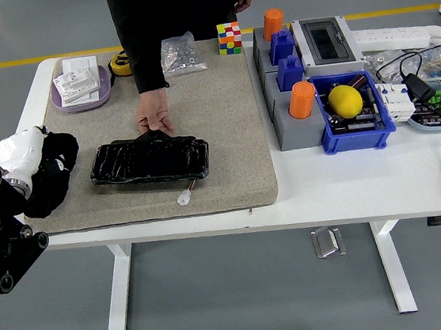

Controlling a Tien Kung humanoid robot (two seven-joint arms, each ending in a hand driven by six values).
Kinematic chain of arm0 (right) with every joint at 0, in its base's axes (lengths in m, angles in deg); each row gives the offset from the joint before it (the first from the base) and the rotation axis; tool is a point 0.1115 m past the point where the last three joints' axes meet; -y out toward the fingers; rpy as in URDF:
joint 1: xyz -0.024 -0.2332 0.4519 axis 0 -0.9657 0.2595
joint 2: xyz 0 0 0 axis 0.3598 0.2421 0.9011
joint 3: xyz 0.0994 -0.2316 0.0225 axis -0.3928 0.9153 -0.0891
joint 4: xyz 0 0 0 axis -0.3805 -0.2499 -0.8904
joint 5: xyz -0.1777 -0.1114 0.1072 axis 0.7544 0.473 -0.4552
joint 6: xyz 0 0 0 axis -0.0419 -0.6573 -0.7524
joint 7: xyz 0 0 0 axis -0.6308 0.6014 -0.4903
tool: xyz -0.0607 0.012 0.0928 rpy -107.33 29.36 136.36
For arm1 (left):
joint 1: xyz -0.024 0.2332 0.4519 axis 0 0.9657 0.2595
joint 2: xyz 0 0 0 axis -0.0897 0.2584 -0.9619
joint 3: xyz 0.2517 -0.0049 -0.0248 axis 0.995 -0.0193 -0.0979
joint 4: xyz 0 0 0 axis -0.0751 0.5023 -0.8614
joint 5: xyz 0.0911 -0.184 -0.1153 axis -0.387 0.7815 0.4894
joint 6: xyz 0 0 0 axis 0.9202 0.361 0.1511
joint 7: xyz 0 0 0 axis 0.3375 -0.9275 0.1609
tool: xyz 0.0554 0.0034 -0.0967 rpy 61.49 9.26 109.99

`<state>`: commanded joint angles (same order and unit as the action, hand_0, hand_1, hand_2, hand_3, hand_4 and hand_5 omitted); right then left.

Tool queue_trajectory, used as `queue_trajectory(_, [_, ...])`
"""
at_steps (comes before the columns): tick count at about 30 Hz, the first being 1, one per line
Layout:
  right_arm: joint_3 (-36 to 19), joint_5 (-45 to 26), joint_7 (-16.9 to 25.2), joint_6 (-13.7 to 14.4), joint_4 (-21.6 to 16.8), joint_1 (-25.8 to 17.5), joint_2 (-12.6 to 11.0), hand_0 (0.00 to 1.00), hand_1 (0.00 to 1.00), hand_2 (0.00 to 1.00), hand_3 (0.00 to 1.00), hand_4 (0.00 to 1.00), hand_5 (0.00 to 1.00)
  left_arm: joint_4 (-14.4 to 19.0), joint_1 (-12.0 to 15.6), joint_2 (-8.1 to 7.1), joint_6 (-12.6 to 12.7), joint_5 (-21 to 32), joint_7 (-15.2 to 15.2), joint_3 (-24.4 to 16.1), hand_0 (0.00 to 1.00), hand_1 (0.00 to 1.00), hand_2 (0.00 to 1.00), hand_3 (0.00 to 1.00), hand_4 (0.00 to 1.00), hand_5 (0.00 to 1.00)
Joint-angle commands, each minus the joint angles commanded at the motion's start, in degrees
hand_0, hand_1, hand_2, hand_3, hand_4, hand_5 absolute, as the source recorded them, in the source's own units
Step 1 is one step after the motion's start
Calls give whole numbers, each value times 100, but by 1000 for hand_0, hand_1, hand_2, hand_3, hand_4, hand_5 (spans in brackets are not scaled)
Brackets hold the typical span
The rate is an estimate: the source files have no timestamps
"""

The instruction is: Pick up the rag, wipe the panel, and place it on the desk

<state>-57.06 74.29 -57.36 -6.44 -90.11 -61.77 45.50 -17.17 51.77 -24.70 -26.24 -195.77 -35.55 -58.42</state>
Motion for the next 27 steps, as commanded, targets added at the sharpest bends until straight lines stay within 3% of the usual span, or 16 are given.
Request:
queue_trajectory(1, [6, -7, 4, 1, 0, 2, 4, 718, 633, 677, 586, 978, 553, -18, -1, 2, -5, 69, 27, 0, 350, 512, 603, 546, 406, 2])
queue_trajectory(6, [18, -16, 16, 6, 0, 12, 20, 718, 633, 677, 586, 978, 553, -128, -4, 11, -52, 433, 100, 94, 350, 512, 603, 546, 406, 2])
queue_trajectory(7, [16, -14, 15, 5, 0, 11, 21, 718, 633, 676, 586, 978, 554, -147, -2, 16, -61, 481, 105, 101, 357, 598, 671, 554, 515, 31])
queue_trajectory(12, [0, 2, 4, 4, 0, 12, 20, 718, 633, 676, 586, 978, 554, -161, 3, 19, -76, 642, 123, 111, 357, 598, 671, 554, 515, 31])
queue_trajectory(13, [2, 1, 3, 4, 0, 14, 19, 718, 633, 676, 586, 978, 554, -158, 0, 18, -77, 678, 127, 112, 382, 700, 785, 562, 613, 86])
queue_trajectory(18, [5, 0, 1, 6, 0, 26, 22, 718, 633, 676, 586, 978, 554, -137, -9, 9, -71, 786, 163, 101, 382, 700, 785, 562, 613, 86])
queue_trajectory(19, [-5, 8, -4, 6, 0, 25, 25, 718, 633, 674, 586, 978, 555, -128, -8, 0, -91, 804, 176, 91, 411, 756, 832, 680, 782, 244])
queue_trajectory(24, [-21, 19, -3, 9, 0, 22, 28, 718, 633, 674, 586, 978, 555, -109, -4, -32, -152, 859, 218, 43, 411, 756, 832, 680, 782, 244])
queue_trajectory(25, [-24, 20, -2, 11, 0, 22, 28, 718, 633, 674, 586, 978, 555, -105, 1, -37, -155, 869, 231, 32, 421, 766, 841, 799, 911, 395])
queue_trajectory(27, [-28, 23, -1, 12, 0, 21, 27, 718, 633, 674, 586, 978, 555, -93, 12, -48, -168, 891, 245, 13, 421, 766, 841, 799, 911, 395])
